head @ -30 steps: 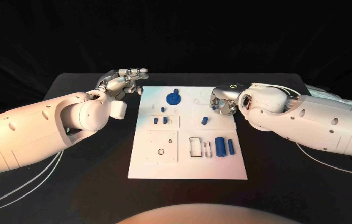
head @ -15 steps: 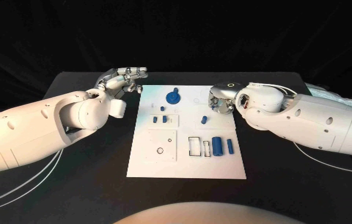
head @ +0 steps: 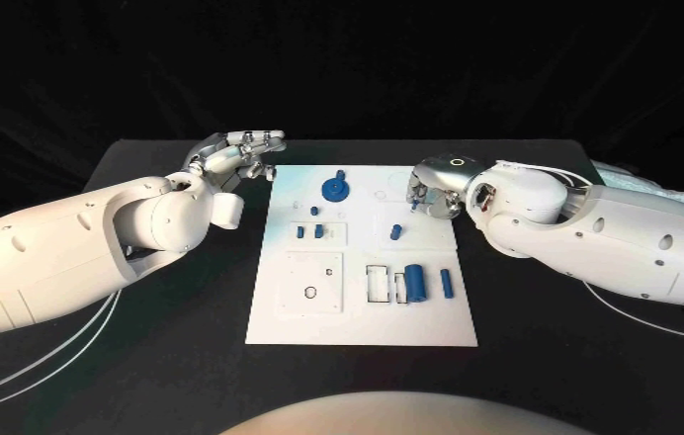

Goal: Assemble the parts on the task board

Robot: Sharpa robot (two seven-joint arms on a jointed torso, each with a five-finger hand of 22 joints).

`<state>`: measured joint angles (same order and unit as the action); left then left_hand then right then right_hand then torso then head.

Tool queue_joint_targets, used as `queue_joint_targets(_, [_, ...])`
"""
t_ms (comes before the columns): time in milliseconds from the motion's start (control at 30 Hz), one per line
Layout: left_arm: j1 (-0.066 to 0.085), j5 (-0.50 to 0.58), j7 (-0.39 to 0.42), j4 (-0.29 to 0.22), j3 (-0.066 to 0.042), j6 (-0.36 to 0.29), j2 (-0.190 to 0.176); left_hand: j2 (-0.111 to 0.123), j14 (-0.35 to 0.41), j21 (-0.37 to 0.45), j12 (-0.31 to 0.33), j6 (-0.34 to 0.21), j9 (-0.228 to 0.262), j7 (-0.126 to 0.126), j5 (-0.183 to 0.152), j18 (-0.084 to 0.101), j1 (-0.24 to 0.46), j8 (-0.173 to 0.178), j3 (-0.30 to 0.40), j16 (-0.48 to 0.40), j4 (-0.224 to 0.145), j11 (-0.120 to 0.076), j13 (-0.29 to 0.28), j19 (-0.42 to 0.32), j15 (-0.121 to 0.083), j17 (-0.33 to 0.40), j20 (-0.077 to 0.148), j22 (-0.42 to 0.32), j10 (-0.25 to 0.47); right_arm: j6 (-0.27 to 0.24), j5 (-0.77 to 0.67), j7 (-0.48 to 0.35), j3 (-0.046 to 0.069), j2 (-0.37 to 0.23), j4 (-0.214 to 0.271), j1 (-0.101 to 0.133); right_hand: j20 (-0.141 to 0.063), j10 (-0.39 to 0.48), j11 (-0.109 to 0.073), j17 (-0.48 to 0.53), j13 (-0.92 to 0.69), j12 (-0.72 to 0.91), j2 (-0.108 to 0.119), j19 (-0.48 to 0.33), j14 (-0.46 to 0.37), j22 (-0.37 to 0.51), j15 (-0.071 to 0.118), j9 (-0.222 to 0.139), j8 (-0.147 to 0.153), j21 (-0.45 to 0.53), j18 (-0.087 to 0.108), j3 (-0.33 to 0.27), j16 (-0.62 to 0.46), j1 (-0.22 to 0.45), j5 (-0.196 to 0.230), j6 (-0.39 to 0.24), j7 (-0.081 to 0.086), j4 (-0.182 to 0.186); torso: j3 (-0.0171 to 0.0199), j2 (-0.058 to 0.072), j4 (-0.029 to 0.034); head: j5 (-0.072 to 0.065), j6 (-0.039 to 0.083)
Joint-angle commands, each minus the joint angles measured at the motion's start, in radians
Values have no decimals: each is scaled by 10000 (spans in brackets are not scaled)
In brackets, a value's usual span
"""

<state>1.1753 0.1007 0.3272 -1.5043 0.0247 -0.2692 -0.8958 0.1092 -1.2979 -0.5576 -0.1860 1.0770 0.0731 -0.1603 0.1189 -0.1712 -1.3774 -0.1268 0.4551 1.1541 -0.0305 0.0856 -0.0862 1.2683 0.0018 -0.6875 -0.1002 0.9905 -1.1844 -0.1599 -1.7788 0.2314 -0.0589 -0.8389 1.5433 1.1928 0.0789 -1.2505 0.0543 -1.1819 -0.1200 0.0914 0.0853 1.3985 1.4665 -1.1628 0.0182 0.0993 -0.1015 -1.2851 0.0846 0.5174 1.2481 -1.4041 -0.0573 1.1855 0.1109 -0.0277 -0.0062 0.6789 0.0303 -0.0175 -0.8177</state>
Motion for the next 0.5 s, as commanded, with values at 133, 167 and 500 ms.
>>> queue_joint_targets(133, [-1, -8, 8, -13, -7, 99, 2, 26, 71, 60, -43, 21, -12, 5, 52, -84, -2, -39, -40, -70, -21, -21, -12, -83, -18, 17, -3, -17, -1, -707, 147, 154, 80, -304, 654, 160, 2, -121, -38, 12, 1, 33, -39, 44, 431, -4, 98, 24, -18, -51, 38, 3, 27, 29, -13, 59, 47, -39, 2, 2, -2, -19, 40])
queue_joint_targets(167, [-2, -8, 7, -13, -7, 102, 6, 26, 71, 60, -43, 21, -12, 5, 52, -84, -2, -39, -40, -70, -21, -21, -12, -83, -18, 17, -3, -17, -1, -741, 179, 148, 90, -329, 753, 172, 2, -120, -38, 9, 1, 31, -39, 45, 432, -6, 98, 24, -18, -53, 37, 3, 29, 30, -12, 59, 47, -39, 5, 6, 5, -18, 43])
queue_joint_targets(500, [-9, -9, -10, -59, -7, 139, 25, 24, 76, 81, -49, 10, -15, 1, 59, -85, -18, -38, -43, -72, -36, -18, -12, -87, -17, 28, -1, -30, 13, -750, 560, -52, 116, -35, 1557, 51, -3, -112, -33, -2, 18, 3, -44, 51, 432, -17, 103, 27, -7, -61, 37, 17, 40, 33, -16, 56, 58, -51, -4, 10, 12, 104, 4])
